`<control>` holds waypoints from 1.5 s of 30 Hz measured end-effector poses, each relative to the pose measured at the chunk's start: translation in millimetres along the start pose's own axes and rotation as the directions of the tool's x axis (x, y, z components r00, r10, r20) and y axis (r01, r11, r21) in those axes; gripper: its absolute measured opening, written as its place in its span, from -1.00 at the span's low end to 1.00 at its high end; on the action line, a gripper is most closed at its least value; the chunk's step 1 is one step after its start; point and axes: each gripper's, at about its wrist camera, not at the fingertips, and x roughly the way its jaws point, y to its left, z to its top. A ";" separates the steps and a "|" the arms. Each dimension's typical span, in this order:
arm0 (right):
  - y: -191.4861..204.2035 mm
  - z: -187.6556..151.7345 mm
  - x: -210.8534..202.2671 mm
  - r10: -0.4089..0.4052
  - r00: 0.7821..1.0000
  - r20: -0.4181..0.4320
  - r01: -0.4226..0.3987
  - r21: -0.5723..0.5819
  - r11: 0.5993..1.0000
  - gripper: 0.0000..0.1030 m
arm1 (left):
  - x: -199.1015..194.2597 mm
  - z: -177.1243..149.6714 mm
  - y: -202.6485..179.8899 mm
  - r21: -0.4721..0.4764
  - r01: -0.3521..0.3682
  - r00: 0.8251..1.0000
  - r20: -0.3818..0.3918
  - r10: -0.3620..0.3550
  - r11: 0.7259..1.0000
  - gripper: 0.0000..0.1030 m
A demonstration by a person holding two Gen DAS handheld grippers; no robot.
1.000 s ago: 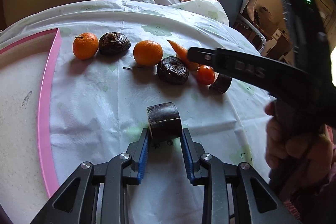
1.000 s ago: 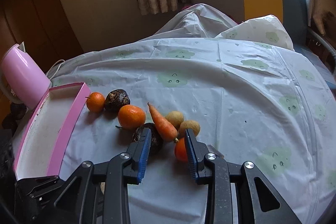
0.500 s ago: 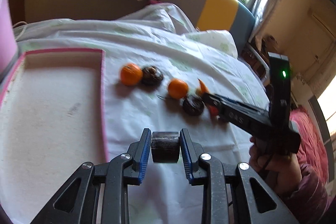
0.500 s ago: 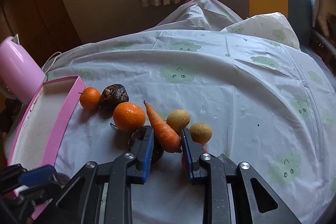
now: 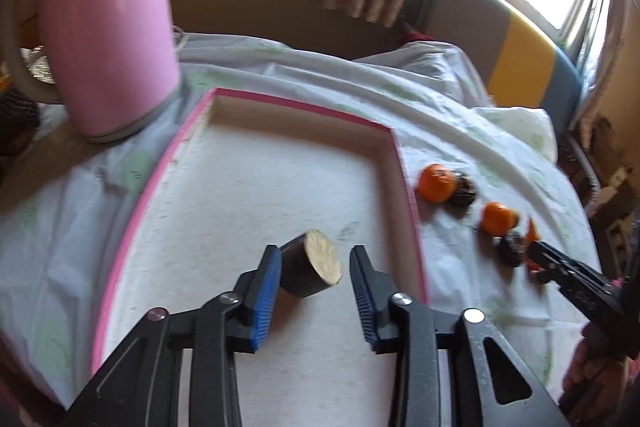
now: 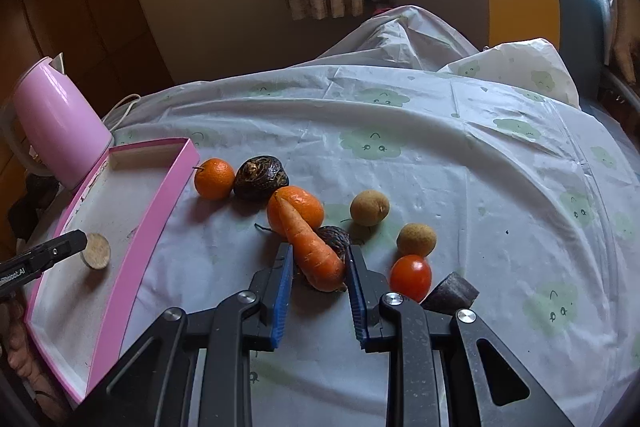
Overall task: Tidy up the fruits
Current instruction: 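Carry the dark piece into the pink tray and open the left gripper while the right lifts the carrot, then lower the carrot into the pink tray and open the right gripper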
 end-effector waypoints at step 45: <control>156.4 -21.2 -10.0 0.277 0.957 -0.084 -0.285 -0.111 0.952 -0.27 | -43.6 -25.2 29.7 -0.045 -0.015 0.998 0.057 0.018 0.999 0.12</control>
